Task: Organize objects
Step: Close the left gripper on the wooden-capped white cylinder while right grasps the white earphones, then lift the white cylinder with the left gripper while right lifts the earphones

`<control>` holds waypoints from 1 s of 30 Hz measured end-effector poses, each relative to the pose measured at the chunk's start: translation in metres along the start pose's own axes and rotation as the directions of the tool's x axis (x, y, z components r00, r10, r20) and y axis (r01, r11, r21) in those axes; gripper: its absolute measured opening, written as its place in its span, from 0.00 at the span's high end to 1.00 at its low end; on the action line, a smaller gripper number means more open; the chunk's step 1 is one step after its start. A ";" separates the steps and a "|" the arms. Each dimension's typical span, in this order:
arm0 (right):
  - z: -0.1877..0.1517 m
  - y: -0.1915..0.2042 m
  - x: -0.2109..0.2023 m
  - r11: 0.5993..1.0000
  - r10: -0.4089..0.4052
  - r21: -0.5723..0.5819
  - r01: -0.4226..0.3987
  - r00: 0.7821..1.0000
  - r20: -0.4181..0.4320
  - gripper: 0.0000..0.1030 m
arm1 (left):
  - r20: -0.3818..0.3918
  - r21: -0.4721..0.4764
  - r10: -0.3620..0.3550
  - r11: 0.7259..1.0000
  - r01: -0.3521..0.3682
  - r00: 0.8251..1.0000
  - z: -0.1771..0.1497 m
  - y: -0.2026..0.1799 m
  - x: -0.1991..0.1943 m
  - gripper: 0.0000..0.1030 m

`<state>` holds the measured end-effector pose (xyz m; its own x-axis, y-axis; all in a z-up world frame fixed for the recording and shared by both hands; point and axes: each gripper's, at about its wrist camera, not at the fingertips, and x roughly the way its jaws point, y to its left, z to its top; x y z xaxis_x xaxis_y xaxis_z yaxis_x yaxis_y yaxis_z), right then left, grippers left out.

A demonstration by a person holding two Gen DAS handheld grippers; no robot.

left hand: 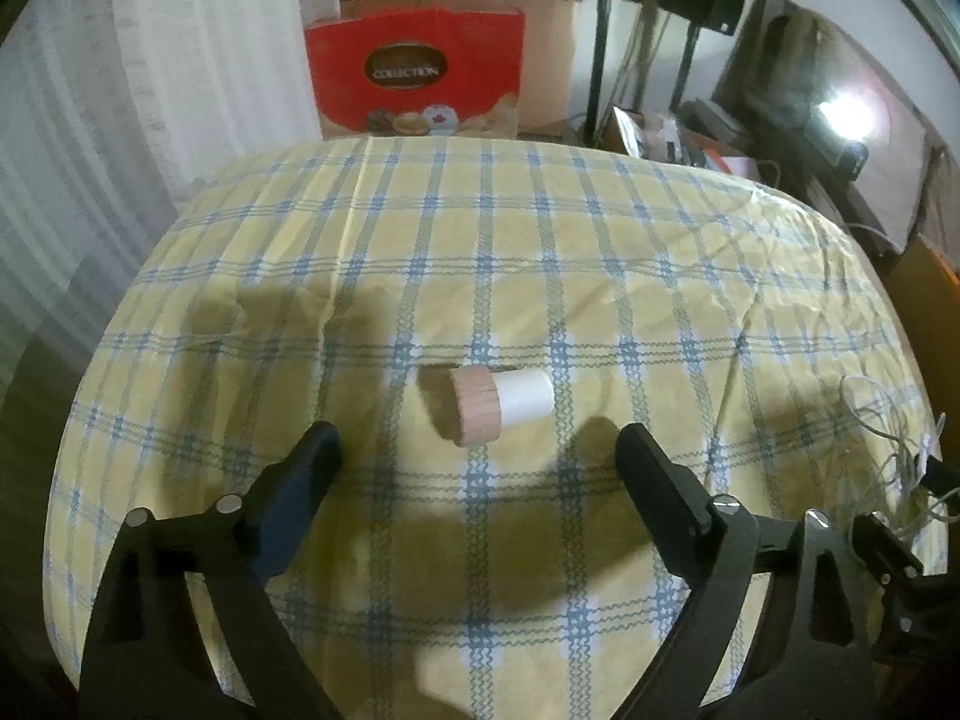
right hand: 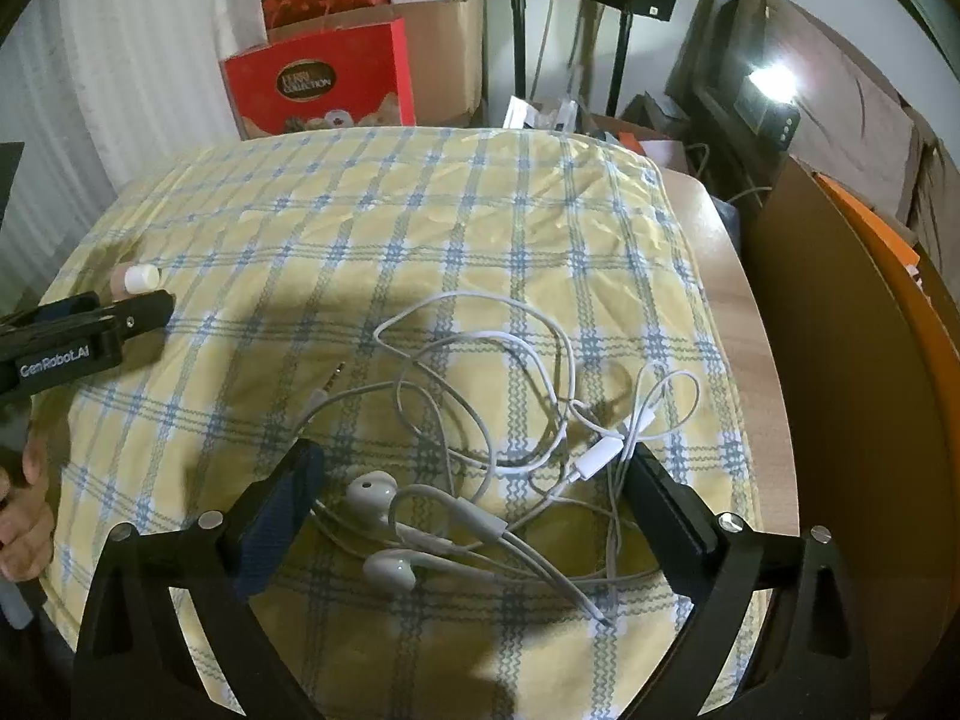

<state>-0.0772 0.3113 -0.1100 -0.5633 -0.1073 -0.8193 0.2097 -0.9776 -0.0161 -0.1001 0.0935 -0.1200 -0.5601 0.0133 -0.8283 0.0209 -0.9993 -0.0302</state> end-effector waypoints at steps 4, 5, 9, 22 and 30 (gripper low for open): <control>-0.002 0.004 -0.004 1.000 0.012 -0.011 -0.011 1.000 0.023 0.18 | 0.024 -0.010 0.007 1.000 -0.007 1.000 0.000 0.004 -0.004 0.37; -0.002 0.005 -0.005 1.000 0.016 -0.016 -0.016 1.000 0.026 0.21 | 0.032 -0.010 0.007 1.000 -0.006 0.999 -0.001 0.004 -0.005 0.42; 0.000 0.015 -0.009 0.998 0.042 -0.044 -0.040 0.999 0.035 0.51 | 0.047 -0.014 0.010 1.000 -0.010 0.999 0.000 0.005 -0.008 0.68; -0.001 0.019 -0.010 0.998 0.065 -0.027 -0.064 0.997 0.050 0.87 | 0.078 -0.014 0.030 0.999 -0.029 0.997 -0.001 0.006 -0.013 0.71; -0.002 0.015 -0.017 0.997 0.078 -0.011 -0.078 0.995 0.061 0.89 | 0.181 0.018 0.072 0.997 -0.076 0.981 -0.002 -0.004 -0.031 0.71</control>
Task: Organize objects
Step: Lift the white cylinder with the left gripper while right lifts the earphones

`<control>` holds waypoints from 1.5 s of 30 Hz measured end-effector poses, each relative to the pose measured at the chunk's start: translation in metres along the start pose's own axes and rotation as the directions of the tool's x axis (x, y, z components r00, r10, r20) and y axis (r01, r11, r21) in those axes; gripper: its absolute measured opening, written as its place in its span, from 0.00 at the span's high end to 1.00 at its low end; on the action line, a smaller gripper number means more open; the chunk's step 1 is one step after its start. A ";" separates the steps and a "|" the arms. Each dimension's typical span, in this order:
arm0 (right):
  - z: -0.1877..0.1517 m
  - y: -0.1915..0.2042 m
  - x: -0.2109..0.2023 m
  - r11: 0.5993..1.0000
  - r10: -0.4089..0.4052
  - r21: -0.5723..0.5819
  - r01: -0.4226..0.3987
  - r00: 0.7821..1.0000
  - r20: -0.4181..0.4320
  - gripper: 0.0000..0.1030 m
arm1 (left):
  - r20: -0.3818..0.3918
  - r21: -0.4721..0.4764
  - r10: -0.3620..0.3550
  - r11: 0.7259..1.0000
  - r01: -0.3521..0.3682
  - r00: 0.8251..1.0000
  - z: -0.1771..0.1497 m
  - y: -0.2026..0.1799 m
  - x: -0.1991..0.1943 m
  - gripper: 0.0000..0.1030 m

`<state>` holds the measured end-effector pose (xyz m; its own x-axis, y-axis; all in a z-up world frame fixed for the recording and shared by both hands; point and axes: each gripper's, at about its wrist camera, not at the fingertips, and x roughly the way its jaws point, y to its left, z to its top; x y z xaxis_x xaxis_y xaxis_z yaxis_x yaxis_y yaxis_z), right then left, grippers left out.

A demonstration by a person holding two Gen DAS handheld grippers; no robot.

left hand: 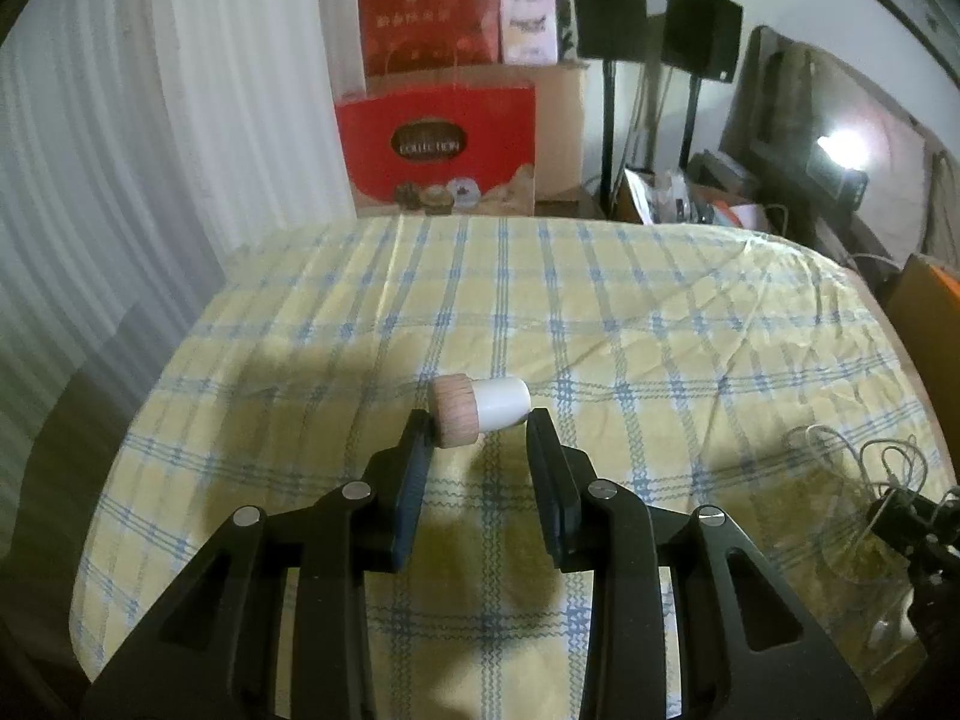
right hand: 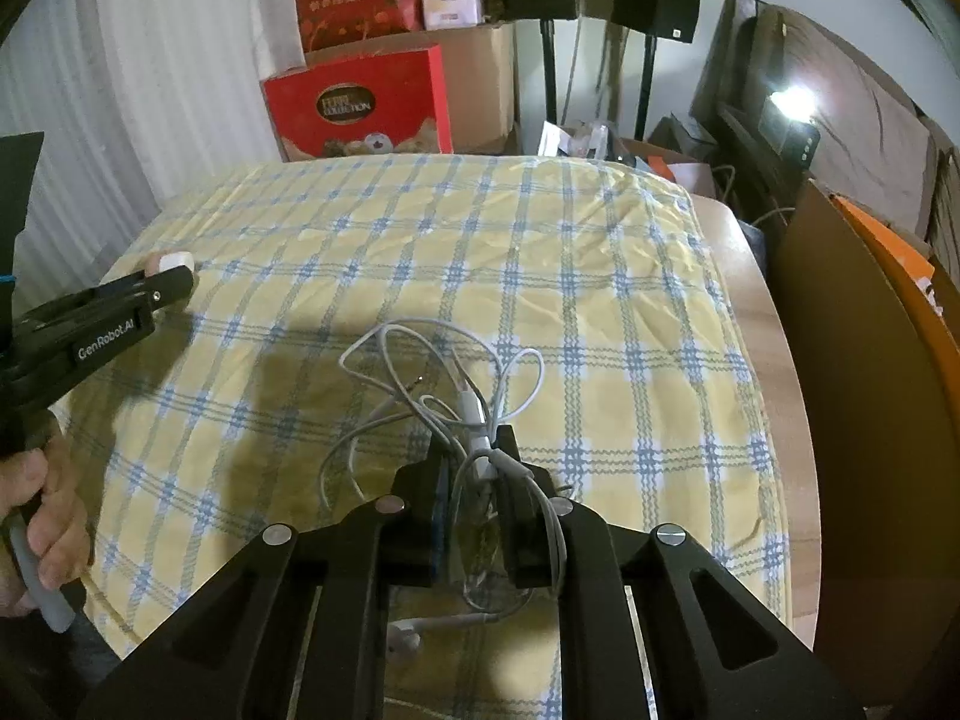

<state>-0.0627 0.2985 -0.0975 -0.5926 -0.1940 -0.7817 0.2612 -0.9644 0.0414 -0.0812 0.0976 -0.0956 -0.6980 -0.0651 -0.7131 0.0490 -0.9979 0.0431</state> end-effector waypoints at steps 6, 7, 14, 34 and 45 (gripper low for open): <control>0.006 0.002 -0.018 1.000 0.013 0.010 -0.014 0.998 0.061 0.91 | 0.084 0.023 0.042 0.999 -0.045 0.996 0.002 -0.002 -0.020 0.71; 0.008 0.003 -0.021 1.000 0.012 0.007 -0.012 0.998 0.069 0.91 | 0.083 0.017 0.029 0.999 -0.030 0.996 0.003 -0.001 -0.022 0.71; 0.012 0.005 -0.042 1.000 0.017 0.013 -0.018 0.993 0.115 0.91 | 0.142 0.001 -0.019 1.000 0.019 0.990 0.010 0.008 -0.050 0.71; 0.023 0.013 -0.093 1.000 0.023 -0.010 -0.021 0.976 0.215 0.91 | 0.274 -0.015 -0.037 0.999 0.043 0.961 0.025 0.025 -0.109 0.71; 0.011 -0.014 -0.123 1.000 0.016 0.011 -0.019 0.967 0.255 0.91 | 0.286 -0.014 -0.024 0.999 0.029 0.958 0.026 0.022 -0.123 0.71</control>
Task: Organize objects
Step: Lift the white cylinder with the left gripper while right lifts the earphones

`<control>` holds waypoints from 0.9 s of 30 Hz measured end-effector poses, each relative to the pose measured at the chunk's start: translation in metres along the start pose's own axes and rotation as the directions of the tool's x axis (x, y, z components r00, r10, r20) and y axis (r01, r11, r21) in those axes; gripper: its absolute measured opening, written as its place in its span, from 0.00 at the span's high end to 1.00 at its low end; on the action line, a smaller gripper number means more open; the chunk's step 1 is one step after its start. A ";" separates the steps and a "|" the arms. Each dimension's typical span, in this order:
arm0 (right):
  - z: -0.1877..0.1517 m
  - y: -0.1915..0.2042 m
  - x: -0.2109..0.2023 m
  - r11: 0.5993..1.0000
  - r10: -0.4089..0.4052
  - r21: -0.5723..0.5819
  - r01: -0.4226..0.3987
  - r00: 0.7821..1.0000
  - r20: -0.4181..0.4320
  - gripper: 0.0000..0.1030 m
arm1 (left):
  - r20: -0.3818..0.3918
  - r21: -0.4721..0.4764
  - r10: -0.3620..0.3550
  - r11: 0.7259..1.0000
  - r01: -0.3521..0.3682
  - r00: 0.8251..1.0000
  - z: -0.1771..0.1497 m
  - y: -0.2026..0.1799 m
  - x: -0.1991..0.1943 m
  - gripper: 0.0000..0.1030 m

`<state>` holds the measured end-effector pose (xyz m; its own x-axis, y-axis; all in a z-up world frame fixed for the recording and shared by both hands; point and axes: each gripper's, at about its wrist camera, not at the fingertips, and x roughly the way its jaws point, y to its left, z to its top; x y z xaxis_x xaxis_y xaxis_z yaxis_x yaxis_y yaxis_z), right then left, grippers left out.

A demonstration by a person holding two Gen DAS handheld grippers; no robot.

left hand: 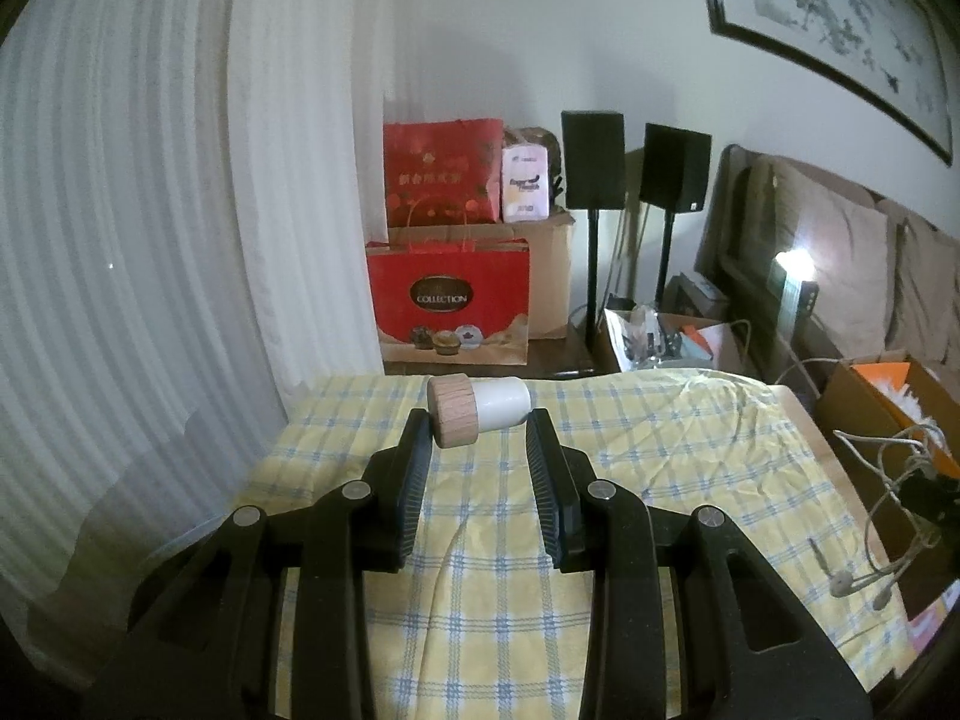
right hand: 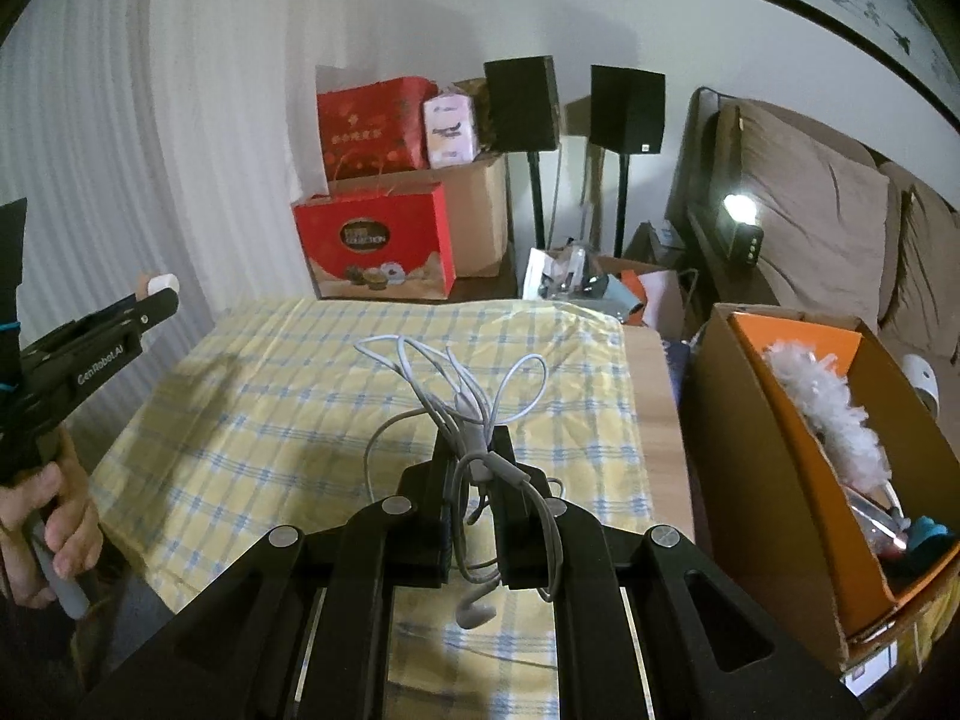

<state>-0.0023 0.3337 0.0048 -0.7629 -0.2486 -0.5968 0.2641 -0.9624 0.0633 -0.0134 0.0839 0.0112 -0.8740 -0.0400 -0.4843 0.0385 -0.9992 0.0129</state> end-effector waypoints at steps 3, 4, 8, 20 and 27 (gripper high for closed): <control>-0.003 -0.006 -0.007 1.000 -0.009 -0.007 0.009 1.000 0.007 0.91 | 0.000 0.002 -0.002 1.000 0.002 1.000 0.002 -0.003 -0.003 0.71; -0.005 -0.009 -0.010 1.000 -0.012 -0.009 0.012 1.000 0.009 0.91 | 0.000 0.003 -0.004 1.000 0.004 1.000 0.002 -0.004 -0.004 0.71; -0.011 -0.020 -0.016 1.000 -0.015 -0.003 0.015 1.000 0.015 0.91 | 0.004 0.015 -0.005 1.000 0.005 1.000 0.003 -0.011 -0.010 0.71; -0.001 -0.052 -0.043 0.999 -0.045 0.021 0.044 0.997 0.068 0.91 | 0.001 0.024 -0.045 0.999 0.045 0.999 0.011 -0.032 -0.023 0.71; 0.005 -0.063 -0.058 0.998 -0.048 0.039 0.045 0.994 0.094 0.91 | -0.001 0.020 -0.059 0.998 0.059 0.998 0.016 -0.038 -0.029 0.71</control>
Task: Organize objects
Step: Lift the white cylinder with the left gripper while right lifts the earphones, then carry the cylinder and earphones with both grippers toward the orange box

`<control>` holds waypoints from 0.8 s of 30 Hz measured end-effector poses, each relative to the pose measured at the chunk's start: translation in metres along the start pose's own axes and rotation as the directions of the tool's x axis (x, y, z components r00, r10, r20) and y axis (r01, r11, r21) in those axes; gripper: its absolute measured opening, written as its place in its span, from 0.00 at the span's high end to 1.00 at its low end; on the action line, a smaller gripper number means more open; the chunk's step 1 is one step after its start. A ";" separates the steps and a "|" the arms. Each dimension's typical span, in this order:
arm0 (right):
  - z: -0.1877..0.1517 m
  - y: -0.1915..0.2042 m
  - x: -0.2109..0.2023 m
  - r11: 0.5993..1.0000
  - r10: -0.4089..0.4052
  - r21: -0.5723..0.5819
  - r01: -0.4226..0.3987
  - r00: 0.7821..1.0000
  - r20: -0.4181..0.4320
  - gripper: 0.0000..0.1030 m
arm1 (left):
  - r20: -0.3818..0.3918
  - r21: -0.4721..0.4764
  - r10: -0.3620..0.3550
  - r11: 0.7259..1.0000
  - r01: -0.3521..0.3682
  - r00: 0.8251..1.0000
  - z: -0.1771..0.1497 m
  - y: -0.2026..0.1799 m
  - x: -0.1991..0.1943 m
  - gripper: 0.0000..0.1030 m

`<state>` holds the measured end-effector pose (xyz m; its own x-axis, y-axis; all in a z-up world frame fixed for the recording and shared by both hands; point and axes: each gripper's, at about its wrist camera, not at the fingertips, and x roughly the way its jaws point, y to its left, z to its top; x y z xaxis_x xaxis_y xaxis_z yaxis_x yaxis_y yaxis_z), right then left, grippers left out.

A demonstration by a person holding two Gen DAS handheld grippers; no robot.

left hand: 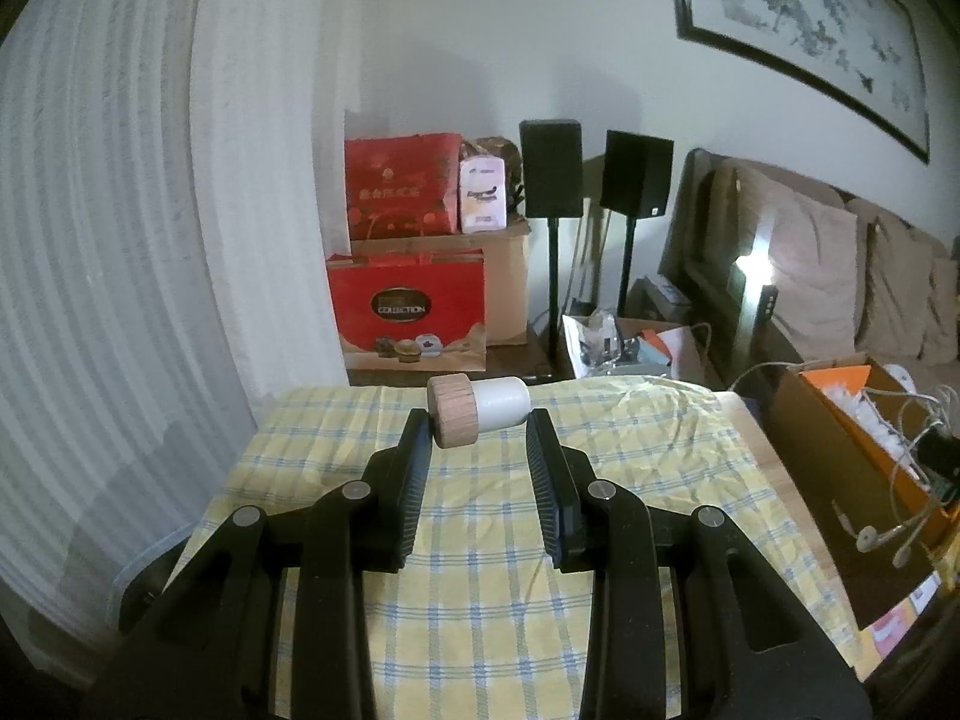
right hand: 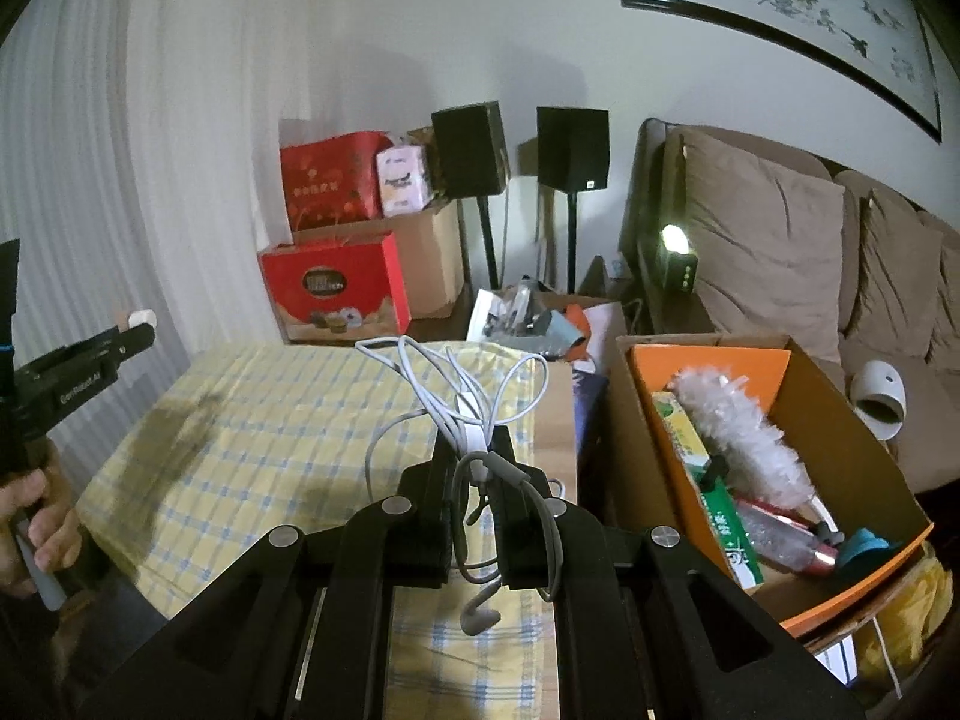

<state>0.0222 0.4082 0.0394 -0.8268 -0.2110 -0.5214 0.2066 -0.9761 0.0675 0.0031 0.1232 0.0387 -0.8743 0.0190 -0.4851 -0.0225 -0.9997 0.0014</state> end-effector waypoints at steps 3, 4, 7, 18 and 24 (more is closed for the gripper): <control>0.002 -0.001 -0.005 1.000 0.008 0.003 -0.008 1.000 0.009 0.91 | 0.000 0.004 -0.010 1.000 0.010 1.000 0.002 -0.005 -0.003 0.71; 0.003 -0.001 -0.007 1.000 0.011 0.003 -0.011 1.000 0.011 0.91 | 0.000 0.005 -0.013 1.000 0.013 1.000 0.002 -0.006 -0.004 0.71; 0.004 0.000 -0.009 1.000 0.016 0.001 -0.016 1.000 0.013 0.91 | 0.004 0.010 -0.019 1.000 0.019 1.000 0.004 -0.010 -0.008 0.71; 0.006 -0.003 -0.019 1.000 0.014 0.000 -0.014 1.000 0.025 0.91 | 0.014 0.015 -0.026 1.000 0.025 1.000 0.010 -0.015 -0.017 0.71; 0.008 -0.011 -0.025 1.000 0.007 0.010 -0.007 0.999 0.033 0.91 | 0.016 0.022 -0.034 0.999 0.034 0.999 0.013 -0.019 -0.020 0.71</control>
<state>0.0365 0.4241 0.0584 -0.8421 -0.2191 -0.4929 0.2072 -0.9751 0.0795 0.0146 0.1418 0.0592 -0.8804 0.0532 -0.4712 -0.0628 -0.9980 0.0046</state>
